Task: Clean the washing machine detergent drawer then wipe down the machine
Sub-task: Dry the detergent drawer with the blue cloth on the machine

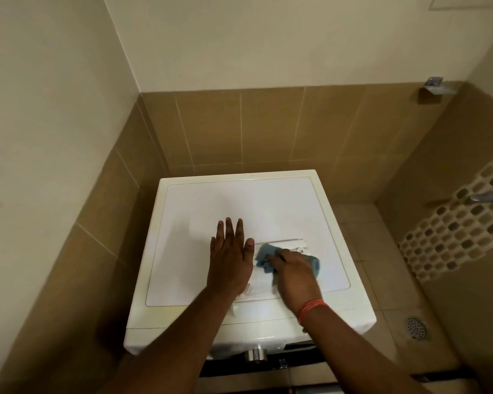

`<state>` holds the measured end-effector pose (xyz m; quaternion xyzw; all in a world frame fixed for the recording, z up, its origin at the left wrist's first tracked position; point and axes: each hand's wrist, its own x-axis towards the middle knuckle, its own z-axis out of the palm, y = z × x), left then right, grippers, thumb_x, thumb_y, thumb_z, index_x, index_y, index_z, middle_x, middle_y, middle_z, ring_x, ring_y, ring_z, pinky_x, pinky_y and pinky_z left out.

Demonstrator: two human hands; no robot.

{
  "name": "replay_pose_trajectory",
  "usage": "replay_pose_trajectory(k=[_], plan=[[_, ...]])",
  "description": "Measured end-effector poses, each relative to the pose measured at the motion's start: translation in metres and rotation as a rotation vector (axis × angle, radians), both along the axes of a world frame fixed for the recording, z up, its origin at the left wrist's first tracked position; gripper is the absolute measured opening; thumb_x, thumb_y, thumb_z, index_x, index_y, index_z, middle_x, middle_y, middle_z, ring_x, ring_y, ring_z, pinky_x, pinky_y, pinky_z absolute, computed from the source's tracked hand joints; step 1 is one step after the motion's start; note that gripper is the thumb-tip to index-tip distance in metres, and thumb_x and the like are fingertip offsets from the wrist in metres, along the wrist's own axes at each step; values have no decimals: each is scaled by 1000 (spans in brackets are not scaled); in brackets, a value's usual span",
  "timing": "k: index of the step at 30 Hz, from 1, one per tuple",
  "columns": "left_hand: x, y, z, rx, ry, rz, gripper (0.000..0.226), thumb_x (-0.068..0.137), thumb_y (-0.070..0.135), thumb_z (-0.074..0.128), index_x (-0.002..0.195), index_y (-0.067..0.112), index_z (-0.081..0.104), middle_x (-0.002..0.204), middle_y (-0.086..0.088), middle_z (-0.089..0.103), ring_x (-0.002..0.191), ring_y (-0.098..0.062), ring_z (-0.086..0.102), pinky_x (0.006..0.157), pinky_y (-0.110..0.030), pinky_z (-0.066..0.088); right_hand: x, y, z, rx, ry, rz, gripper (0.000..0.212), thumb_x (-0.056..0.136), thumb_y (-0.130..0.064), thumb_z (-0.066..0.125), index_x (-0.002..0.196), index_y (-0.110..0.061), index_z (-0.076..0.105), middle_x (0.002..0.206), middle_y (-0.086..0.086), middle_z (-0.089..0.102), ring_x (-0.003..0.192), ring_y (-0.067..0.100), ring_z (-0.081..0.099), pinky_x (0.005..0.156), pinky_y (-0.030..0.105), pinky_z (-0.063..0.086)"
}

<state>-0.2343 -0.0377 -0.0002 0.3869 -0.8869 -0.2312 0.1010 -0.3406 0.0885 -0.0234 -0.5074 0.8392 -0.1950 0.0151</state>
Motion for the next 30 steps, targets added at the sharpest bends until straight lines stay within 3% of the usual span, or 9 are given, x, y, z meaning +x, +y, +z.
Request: replay_pose_trajectory(k=[3,6,10,12,17,20,23,27,30], plan=[[0,0,0,3,-20,-3,71,91,59,-5,156,31,-3,163,5,-12,148,-14,-20,116,-34,-14,27,-18,6,-11,-101,123,43,63,-1,76,101,-23,74,102,-2,70,91,19,64,80,31,54],[1,-1,0,-26,-36,1,77,87,65,-15,155,30,-5,163,4,-13,148,-16,-19,118,-38,-11,8,-18,8,-1,-45,114,47,74,-7,72,118,-24,69,112,-1,70,99,20,64,87,31,54],[1,0,0,-18,-10,31,92,78,71,-26,155,29,-3,163,4,-9,149,-16,-16,121,-42,-4,-30,-10,7,240,-14,-14,44,88,-13,56,132,-20,60,127,7,59,116,30,55,96,38,47],[1,1,1,-15,-12,33,94,75,73,-28,156,29,-3,163,4,-9,149,-16,-16,120,-40,-7,-23,-23,13,284,-70,44,41,91,-15,53,131,-22,59,127,6,57,115,28,51,96,36,44],[0,1,0,-11,-28,37,86,81,67,-21,156,30,-1,164,3,-6,150,-15,-16,119,-40,-9,9,-43,12,146,-82,216,37,88,-10,54,119,-25,67,118,1,63,109,26,57,93,37,43],[1,1,1,-32,-33,48,90,79,68,-26,156,28,0,164,3,-4,150,-16,-12,122,-42,-2,-17,-24,10,107,-172,146,43,90,-13,56,129,-30,62,132,-2,58,122,23,52,106,33,39],[0,2,3,-46,-46,47,96,74,71,-32,156,28,-2,164,3,-5,150,-16,-12,123,-45,2,-37,-4,7,173,-140,-32,46,95,-15,53,140,-23,51,145,3,46,134,25,39,114,29,28],[-2,3,5,-56,-85,23,91,77,69,-29,155,29,-5,163,3,-9,149,-16,-17,120,-42,-5,2,-16,8,32,-183,14,46,76,1,65,118,-17,70,113,7,68,106,30,62,94,39,50],[-2,2,4,-42,-89,21,82,82,65,-18,155,30,-5,164,4,-8,147,-14,-20,117,-39,-9,22,-23,8,-74,-185,170,62,68,6,68,123,-21,66,114,2,69,102,24,62,90,36,53]])
